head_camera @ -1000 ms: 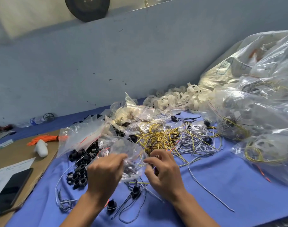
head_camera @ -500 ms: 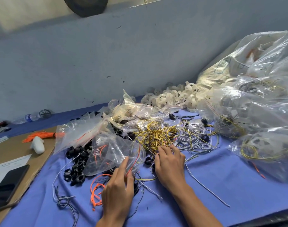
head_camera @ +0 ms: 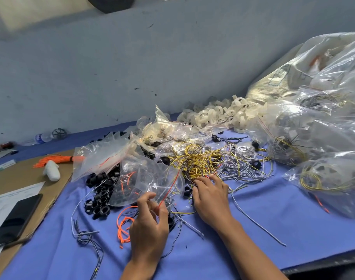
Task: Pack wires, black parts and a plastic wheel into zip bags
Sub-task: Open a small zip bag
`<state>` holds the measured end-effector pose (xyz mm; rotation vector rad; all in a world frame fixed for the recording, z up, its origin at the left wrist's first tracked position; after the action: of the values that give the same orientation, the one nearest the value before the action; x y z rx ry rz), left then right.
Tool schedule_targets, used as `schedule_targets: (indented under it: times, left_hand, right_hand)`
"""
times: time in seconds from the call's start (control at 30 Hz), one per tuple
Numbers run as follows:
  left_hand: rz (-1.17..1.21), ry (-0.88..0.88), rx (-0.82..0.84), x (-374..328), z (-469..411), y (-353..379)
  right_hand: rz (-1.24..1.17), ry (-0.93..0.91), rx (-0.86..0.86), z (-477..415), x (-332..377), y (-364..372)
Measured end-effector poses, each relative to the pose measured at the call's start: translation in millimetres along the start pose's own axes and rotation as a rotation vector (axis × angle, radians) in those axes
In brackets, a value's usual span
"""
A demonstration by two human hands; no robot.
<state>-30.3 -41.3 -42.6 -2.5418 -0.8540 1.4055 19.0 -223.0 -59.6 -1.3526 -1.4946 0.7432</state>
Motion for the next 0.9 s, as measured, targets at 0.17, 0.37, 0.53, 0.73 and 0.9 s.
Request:
schedule_targets:
  times: [0.17, 0.37, 0.53, 0.73, 0.9]
  left_hand:
    - [-0.04, 0.04, 0.035, -2.7, -0.6, 1.8]
    - [-0.037, 0.045, 0.032, 0.7, -0.4, 2.3]
    - [-0.054, 0.06, 0.035, 0.8, -0.7, 0.8]
    - [-0.041, 0.071, 0.037, -0.2, -0.1, 1.6]
    - [-0.01, 0.074, 0.017, -0.3, -1.6, 1.5]
  right_hand:
    - [0.011, -0.029, 0.051, 0.6, 2.7, 0.2]
    - [-0.042, 0.002, -0.058, 2.0, 2.3, -6.4]
    - [-0.253, 0.114, -0.344, 4.9, 0.2, -24.3]
    - [-0.515, 0.115, -0.646, 12.0, -2.6, -42.3]
    - [-0.762, 0.263, -0.557, 13.2, -9.8, -47.0]
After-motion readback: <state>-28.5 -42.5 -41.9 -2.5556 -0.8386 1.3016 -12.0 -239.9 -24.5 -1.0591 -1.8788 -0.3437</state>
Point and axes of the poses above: each hand's wrist, its own z-axis away from the middle knuckle, its own y-axis out of the palm, x = y × z, the point moved 2 cm from there along -z, towards the middle knuckle, and after that the axes turned 10 degrees about z, right-handed, at the moved point
